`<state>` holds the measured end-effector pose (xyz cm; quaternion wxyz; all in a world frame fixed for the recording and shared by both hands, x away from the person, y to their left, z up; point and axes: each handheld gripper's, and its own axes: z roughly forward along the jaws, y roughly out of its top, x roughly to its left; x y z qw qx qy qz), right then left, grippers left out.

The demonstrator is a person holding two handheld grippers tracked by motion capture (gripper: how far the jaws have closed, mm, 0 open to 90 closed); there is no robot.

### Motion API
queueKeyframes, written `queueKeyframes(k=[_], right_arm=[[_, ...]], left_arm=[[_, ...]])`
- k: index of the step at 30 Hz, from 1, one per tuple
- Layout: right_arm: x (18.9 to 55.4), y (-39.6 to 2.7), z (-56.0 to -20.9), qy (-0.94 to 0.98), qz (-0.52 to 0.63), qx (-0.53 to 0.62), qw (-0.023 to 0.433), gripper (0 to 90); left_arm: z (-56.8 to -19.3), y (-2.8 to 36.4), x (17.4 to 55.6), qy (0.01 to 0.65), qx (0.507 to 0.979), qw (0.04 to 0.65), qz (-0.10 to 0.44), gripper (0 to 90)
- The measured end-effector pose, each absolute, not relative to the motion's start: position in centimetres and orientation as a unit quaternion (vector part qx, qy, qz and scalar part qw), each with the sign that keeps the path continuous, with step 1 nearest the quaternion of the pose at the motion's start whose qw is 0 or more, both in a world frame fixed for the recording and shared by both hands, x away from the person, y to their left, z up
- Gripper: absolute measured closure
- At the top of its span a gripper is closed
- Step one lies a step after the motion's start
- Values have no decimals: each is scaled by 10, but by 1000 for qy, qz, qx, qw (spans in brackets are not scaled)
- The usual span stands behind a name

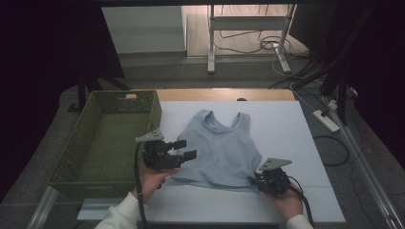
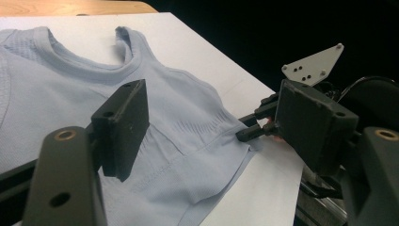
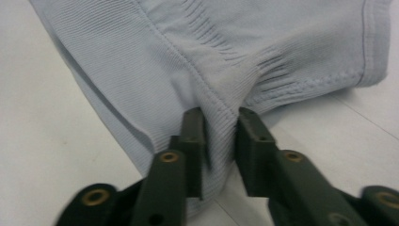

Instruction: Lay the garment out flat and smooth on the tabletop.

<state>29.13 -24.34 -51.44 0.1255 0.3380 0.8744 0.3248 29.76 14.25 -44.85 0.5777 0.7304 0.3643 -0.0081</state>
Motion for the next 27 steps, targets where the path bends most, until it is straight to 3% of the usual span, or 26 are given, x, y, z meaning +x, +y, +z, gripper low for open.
queueKeyframes(k=[7, 27], right_arm=[[291, -243, -511, 879, 321, 332, 120, 813], [283, -268, -503, 868, 332, 351, 118, 817]], left_arm=[[-450, 142, 297, 365, 732, 575, -9, 273], [-452, 140, 298, 370, 734, 570, -12, 274]])
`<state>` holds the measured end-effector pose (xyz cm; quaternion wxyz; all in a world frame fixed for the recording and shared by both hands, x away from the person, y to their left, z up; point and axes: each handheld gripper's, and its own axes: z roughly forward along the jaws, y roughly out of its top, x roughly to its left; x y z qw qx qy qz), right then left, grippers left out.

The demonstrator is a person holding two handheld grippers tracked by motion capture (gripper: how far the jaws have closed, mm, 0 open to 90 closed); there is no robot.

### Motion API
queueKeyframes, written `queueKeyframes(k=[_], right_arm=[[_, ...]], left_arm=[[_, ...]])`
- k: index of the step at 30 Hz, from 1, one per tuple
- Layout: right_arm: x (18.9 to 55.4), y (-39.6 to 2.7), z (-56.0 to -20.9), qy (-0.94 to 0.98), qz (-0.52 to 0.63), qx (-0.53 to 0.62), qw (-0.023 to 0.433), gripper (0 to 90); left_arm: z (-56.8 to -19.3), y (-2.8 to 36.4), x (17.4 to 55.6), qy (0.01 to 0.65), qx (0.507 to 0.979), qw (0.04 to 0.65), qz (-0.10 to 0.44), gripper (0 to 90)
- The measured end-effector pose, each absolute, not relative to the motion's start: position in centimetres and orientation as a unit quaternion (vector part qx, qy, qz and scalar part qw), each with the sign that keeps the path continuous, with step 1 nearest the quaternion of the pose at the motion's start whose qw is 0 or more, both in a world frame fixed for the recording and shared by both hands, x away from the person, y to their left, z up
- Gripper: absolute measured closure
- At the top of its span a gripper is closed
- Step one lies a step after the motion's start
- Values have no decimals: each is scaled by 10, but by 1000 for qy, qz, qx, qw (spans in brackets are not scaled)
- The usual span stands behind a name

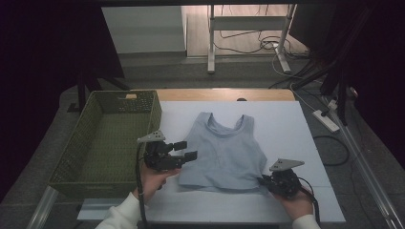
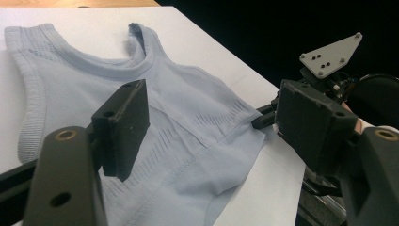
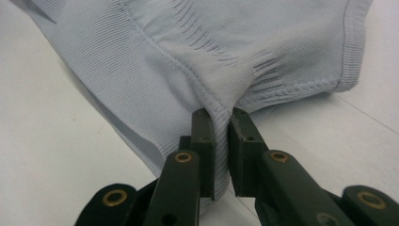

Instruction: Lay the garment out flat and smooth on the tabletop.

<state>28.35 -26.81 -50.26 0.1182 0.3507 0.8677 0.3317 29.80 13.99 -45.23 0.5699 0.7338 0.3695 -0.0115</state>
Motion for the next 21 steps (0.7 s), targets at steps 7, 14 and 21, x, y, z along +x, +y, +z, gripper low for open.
queueKeyframes(k=[7, 14, 21], right_arm=[[275, -276, -500, 867, 332, 353, 116, 819], [263, -283, -498, 873, 319, 351, 118, 820], [253, -300, -496, 866, 311, 371, 124, 821]], left_arm=[[-453, 141, 298, 372, 733, 569, -11, 272], [-453, 139, 297, 371, 737, 564, -9, 271], [-454, 138, 297, 371, 738, 563, -10, 271]])
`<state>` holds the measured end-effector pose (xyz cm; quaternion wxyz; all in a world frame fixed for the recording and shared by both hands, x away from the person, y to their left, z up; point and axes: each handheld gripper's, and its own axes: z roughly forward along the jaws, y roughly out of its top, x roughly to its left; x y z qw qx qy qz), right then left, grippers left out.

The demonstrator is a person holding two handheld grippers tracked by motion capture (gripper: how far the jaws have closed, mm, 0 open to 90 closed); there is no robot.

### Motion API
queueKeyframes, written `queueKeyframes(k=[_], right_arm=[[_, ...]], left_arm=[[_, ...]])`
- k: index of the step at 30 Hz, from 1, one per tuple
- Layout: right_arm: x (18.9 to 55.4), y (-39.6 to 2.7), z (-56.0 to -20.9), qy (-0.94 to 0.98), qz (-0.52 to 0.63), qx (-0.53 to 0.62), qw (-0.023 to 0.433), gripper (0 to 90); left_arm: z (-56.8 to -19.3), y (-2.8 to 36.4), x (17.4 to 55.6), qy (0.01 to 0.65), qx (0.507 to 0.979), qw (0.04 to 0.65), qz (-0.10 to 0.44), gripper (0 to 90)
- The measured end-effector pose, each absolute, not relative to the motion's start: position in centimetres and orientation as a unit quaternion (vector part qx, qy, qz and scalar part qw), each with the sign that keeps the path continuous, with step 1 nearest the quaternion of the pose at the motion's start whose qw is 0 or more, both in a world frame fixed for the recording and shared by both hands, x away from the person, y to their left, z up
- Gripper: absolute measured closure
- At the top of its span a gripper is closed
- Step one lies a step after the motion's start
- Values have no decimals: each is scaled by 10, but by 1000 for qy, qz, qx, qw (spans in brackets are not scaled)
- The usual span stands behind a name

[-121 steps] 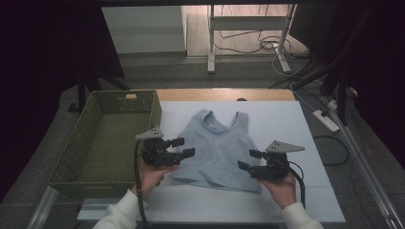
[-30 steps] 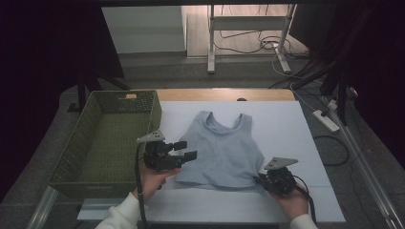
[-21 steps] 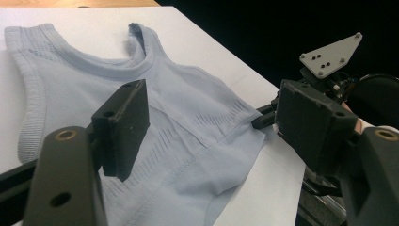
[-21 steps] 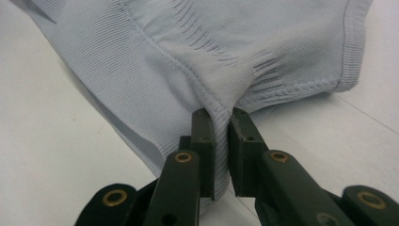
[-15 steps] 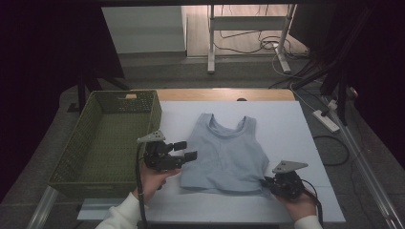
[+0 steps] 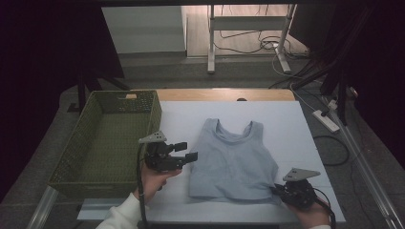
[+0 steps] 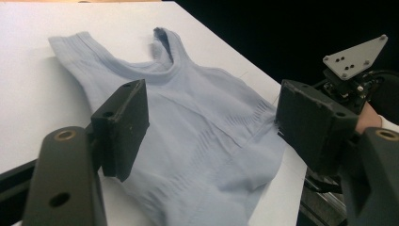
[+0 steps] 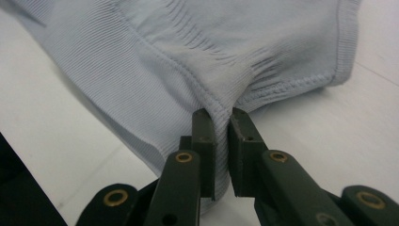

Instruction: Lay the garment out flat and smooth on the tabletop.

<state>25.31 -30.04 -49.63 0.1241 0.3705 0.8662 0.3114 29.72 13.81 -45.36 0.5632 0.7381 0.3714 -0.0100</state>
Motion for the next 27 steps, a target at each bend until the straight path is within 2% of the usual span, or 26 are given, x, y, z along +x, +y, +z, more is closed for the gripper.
queueKeyframes(k=[18, 20, 23, 27], right_arm=[[241, -318, -494, 858, 311, 387, 130, 806], [241, -318, -493, 858, 312, 385, 134, 751], [241, -319, -487, 850, 322, 387, 158, 595], [241, -315, -474, 828, 354, 396, 182, 485]], left_arm=[[-457, 136, 297, 373, 741, 558, -10, 272], [-457, 136, 297, 374, 741, 558, -10, 272], [-457, 135, 297, 373, 741, 558, -10, 272], [-457, 135, 298, 374, 742, 557, -9, 272]])
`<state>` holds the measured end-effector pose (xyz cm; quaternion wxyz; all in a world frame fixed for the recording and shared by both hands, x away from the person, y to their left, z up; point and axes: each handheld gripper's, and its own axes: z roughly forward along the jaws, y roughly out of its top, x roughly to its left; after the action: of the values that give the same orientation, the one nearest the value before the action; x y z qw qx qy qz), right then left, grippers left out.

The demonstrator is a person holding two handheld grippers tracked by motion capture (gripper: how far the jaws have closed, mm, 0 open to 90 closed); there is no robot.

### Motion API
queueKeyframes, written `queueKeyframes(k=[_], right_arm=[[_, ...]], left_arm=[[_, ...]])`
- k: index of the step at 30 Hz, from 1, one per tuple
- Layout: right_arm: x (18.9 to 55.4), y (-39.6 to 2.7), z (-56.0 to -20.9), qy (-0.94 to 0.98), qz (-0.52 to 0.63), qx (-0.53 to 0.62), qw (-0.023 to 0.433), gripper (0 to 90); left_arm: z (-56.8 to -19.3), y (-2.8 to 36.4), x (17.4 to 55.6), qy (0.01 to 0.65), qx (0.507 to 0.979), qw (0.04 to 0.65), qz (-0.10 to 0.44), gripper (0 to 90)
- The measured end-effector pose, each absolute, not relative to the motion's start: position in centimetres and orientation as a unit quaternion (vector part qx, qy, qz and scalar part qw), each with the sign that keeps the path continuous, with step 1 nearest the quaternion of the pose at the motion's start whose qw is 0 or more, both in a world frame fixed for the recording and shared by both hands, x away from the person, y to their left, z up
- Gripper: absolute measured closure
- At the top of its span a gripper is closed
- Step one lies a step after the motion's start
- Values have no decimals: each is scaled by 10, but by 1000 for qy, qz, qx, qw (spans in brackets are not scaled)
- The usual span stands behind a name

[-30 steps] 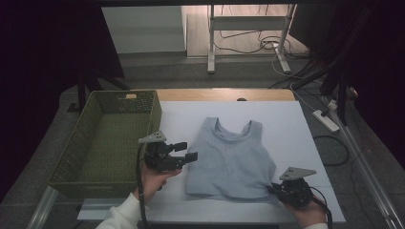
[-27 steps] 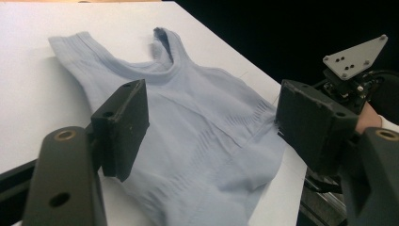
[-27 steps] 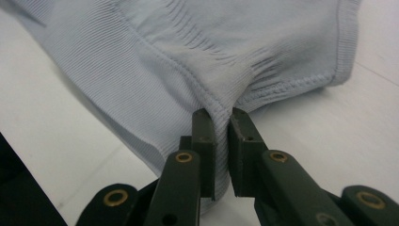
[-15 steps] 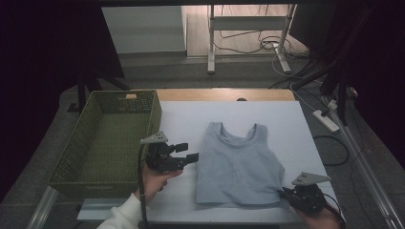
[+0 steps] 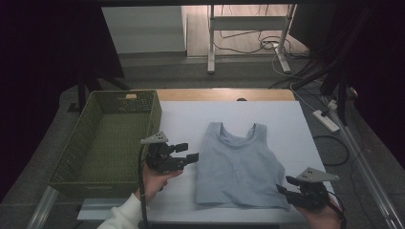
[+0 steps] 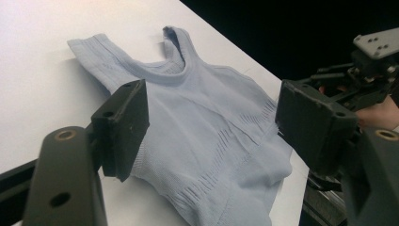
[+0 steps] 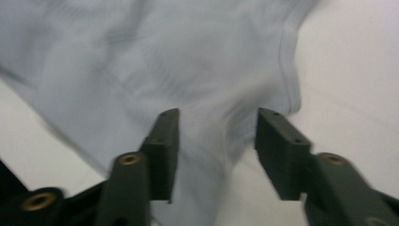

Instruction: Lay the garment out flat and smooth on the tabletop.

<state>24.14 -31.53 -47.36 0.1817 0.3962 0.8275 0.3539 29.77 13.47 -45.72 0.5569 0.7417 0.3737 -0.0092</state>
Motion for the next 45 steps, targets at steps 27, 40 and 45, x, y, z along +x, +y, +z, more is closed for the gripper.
queueKeyframes(k=[27, 40, 45], right_arm=[[317, -196, -486, 837, 406, 336, 147, 391], [349, -170, -493, 847, 388, 336, 133, 392], [355, -159, -495, 854, 384, 325, 135, 393]], left_arm=[[-463, 132, 298, 369, 756, 541, -5, 274], [-463, 133, 298, 370, 754, 543, -6, 274], [-464, 132, 299, 369, 755, 541, -7, 274]])
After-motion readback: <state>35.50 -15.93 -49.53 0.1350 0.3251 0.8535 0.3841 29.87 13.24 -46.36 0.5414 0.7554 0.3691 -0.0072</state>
